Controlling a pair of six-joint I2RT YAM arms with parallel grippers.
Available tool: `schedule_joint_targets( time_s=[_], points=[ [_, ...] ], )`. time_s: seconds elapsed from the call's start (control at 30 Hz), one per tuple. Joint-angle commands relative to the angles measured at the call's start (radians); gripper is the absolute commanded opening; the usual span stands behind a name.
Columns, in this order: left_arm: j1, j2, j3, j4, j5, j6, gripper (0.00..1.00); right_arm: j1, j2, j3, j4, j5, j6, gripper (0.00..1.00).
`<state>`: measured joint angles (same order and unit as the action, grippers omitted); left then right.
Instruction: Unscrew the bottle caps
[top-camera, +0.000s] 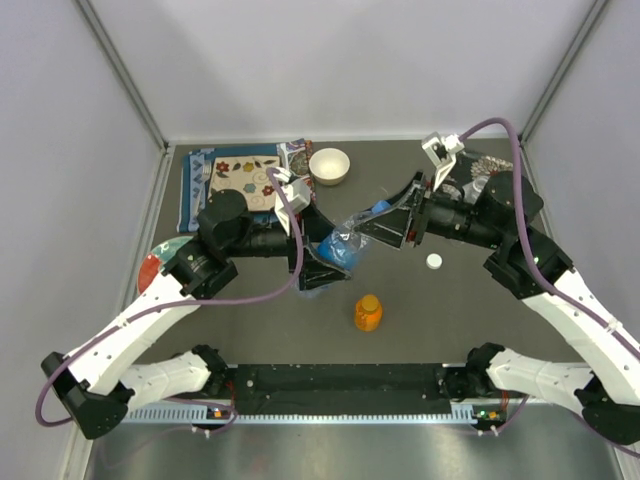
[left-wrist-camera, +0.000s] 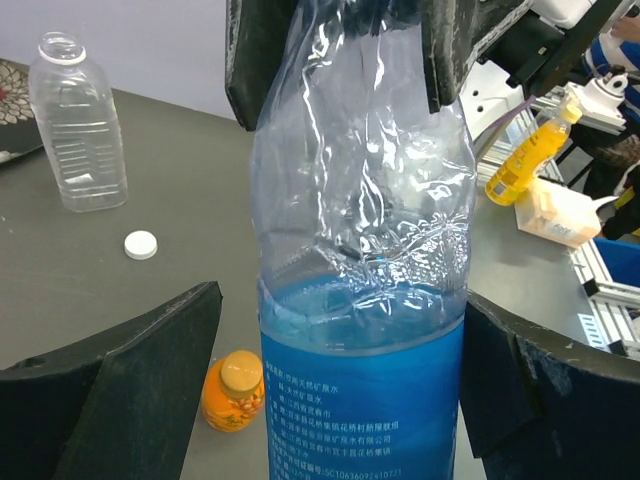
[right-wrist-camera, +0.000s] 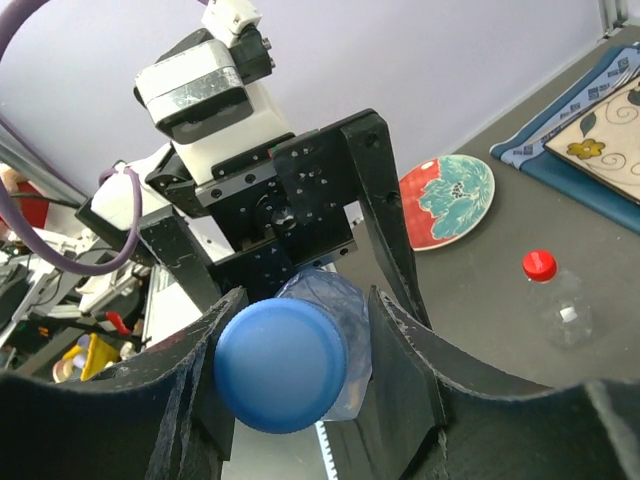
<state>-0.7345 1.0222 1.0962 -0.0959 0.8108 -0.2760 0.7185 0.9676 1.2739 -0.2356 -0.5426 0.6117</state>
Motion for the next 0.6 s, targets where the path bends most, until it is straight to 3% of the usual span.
schedule_joint_targets(
  time_s=[0.0, 0.13, 0.2, 0.23, 0.3, 0.33, 0.43, 0.57],
  points=[
    [-0.006, -0.005, -0.009, 0.061, 0.005, 0.040, 0.91, 0.027, 0.002, 0.064, 0.032, 0.036, -0.024, 0.00],
    [-0.008, -0.011, -0.018, 0.050, -0.010, 0.064, 0.62, 0.027, 0.000, 0.065, 0.024, 0.040, -0.027, 0.00],
    [-0.008, -0.020, -0.028, 0.047, -0.024, 0.077, 0.57, 0.027, -0.001, 0.064, 0.019, 0.044, -0.029, 0.00],
    [-0.008, -0.030, -0.033, 0.042, -0.031, 0.080, 0.55, 0.030, -0.004, 0.064, 0.013, 0.049, -0.027, 0.05],
    [-0.008, -0.040, -0.044, 0.041, -0.050, 0.095, 0.53, 0.027, -0.009, 0.064, 0.004, 0.059, -0.035, 0.38],
    [-0.008, -0.045, -0.048, 0.039, -0.079, 0.101, 0.52, 0.029, -0.013, 0.065, -0.001, 0.069, -0.036, 0.59],
    [-0.008, -0.069, -0.065, 0.039, -0.140, 0.119, 0.45, 0.029, -0.024, 0.081, -0.024, 0.125, -0.043, 0.78],
    [-0.031, -0.088, -0.071, 0.021, -0.308, 0.150, 0.43, 0.029, -0.030, 0.108, -0.053, 0.229, -0.038, 0.90]
  ],
)
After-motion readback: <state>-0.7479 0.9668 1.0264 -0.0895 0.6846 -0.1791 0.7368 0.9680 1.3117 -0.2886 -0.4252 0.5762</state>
